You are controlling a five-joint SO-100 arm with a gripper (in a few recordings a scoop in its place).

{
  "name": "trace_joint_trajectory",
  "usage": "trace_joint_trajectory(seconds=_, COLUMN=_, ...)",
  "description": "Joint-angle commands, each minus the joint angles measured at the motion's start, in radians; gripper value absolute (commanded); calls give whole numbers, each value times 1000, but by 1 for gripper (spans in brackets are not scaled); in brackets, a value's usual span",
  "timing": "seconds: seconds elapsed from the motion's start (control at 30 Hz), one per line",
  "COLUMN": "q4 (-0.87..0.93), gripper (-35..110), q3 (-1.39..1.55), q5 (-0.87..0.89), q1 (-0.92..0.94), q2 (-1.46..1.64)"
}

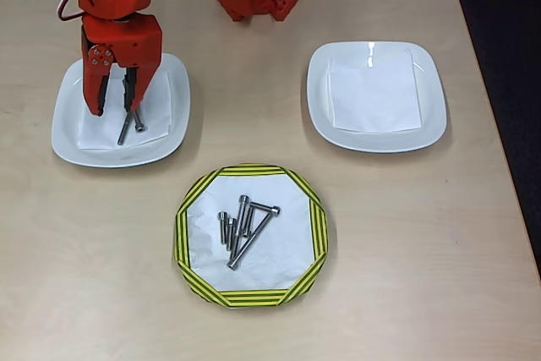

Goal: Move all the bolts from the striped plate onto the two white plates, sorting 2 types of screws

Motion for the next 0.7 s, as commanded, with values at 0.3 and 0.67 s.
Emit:
trace_joint_trajectory(seconds=0.3, q4=-173, gripper=11, q3=-364, q5=460, q1=-314, q2=-265)
trace_joint_trajectory(seconds=0.67, q4=-241, gripper=15, q3=-399, q5=661, q1=-505, q2=-371)
